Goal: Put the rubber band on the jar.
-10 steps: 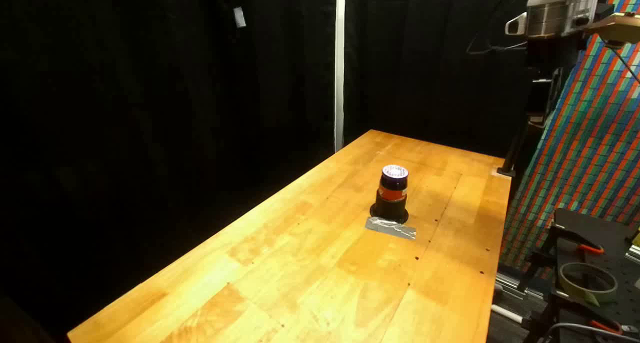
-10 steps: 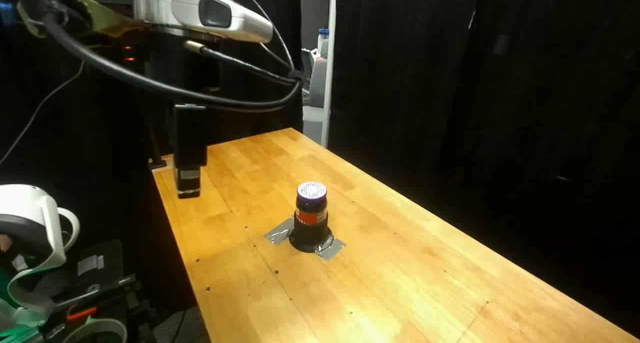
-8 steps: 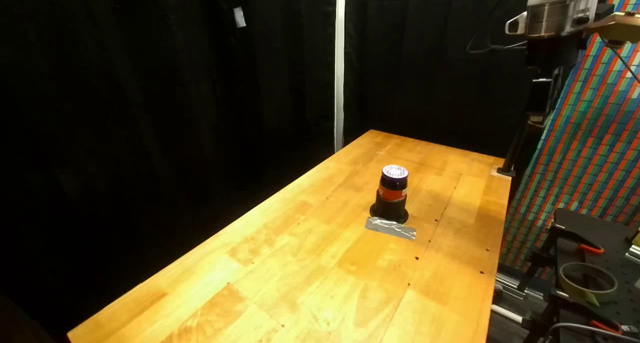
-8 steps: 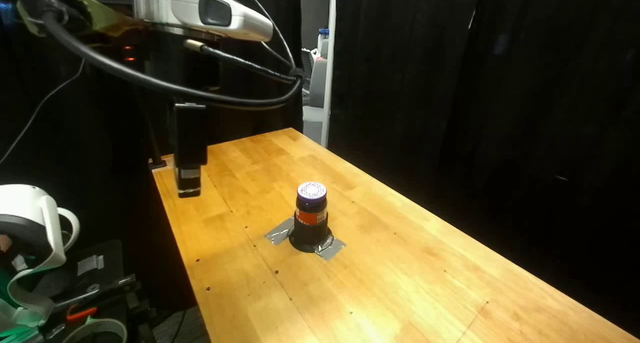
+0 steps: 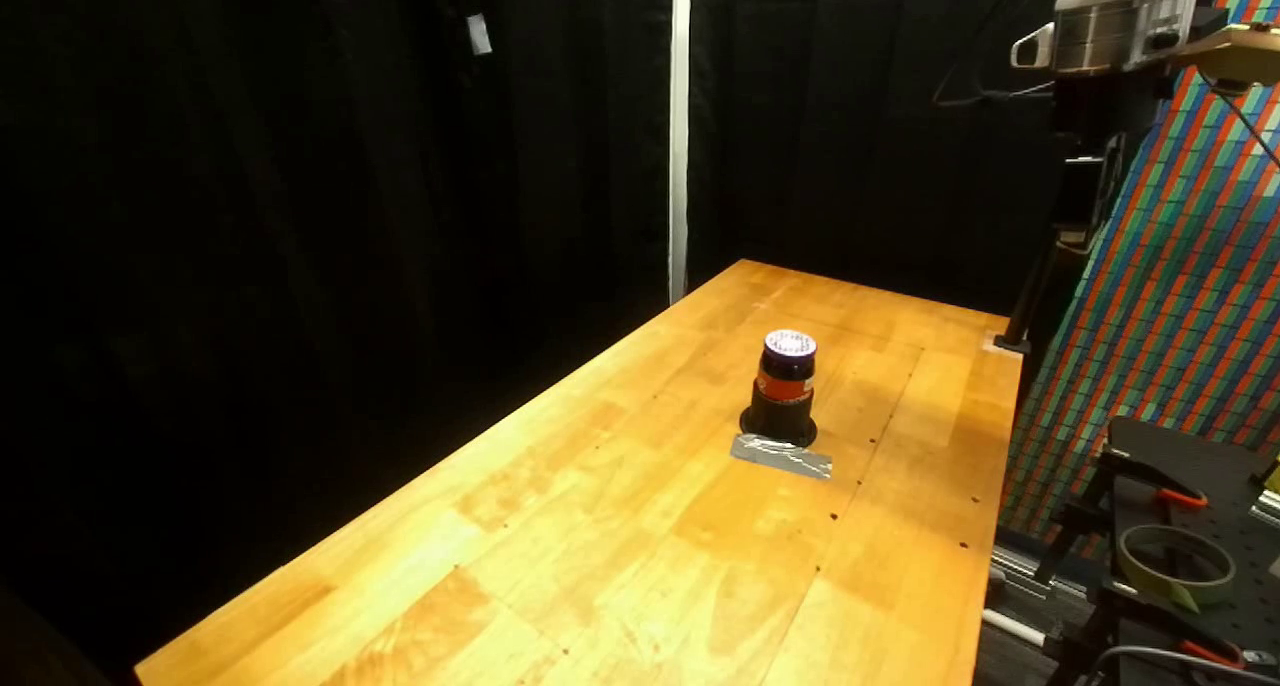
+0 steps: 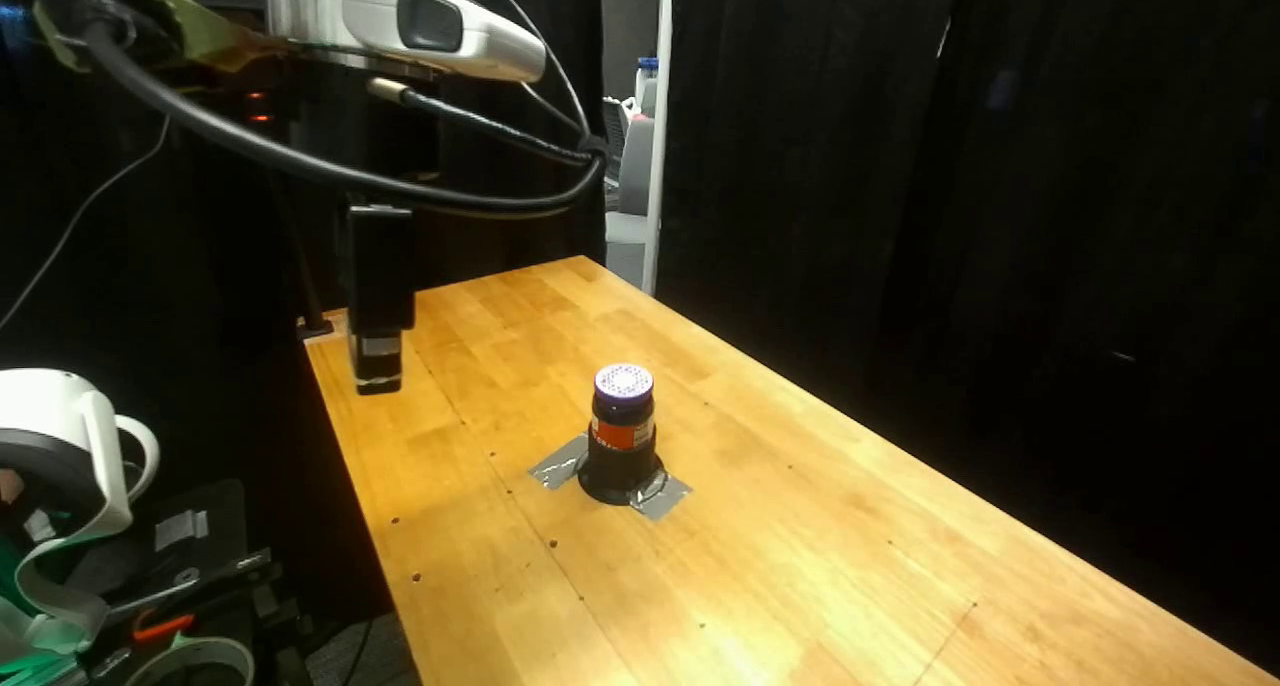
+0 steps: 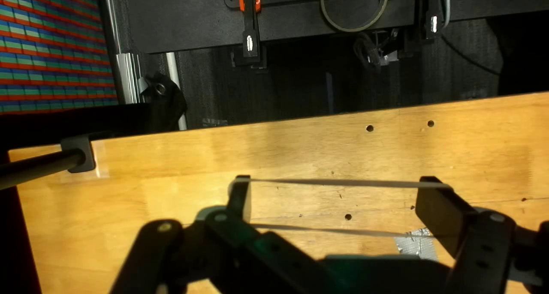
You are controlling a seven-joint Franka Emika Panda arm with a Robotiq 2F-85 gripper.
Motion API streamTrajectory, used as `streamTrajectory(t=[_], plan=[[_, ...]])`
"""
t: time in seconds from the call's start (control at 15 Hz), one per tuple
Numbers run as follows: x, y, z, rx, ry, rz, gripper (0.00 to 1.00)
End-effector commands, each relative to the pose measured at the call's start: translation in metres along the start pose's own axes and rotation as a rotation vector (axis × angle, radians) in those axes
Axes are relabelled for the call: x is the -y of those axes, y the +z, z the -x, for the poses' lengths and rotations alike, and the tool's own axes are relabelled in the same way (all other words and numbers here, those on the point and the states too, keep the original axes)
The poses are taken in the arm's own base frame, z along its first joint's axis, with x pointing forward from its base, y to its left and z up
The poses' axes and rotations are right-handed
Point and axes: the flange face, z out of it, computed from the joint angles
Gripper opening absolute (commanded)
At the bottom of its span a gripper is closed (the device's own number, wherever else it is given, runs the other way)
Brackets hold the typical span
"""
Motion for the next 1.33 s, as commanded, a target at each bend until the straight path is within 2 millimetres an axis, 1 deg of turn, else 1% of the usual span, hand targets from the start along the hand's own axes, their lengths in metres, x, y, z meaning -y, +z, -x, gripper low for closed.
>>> streamTrajectory(t=[0.0, 0.07, 0.27, 0.33, 0.4, 0.53, 0.67, 0.73, 0.93, 1.13, 1.27], plan=[[0.002, -0.005, -0.008, 0.009, 0.000, -0.003, 1.00], [0.007, -0.013, -0.021, 0.038, -0.006, 0.008, 1.00], [0.021, -0.031, -0.053, 0.083, -0.037, 0.049, 1.00], [0.028, -0.035, -0.070, 0.100, -0.039, 0.056, 1.00], [0.032, -0.040, -0.081, 0.105, -0.035, 0.063, 1.00], [0.042, -0.042, -0.110, 0.137, -0.060, 0.060, 1.00], [0.048, -0.038, -0.140, 0.172, -0.067, 0.037, 1.00], [0.051, -0.033, -0.158, 0.173, -0.074, 0.015, 1.00], [0.059, -0.008, -0.199, 0.186, -0.076, -0.014, 1.00], [0.068, 0.015, -0.228, 0.204, -0.075, -0.035, 1.00], [0.081, 0.026, -0.244, 0.189, -0.062, -0.044, 1.00]])
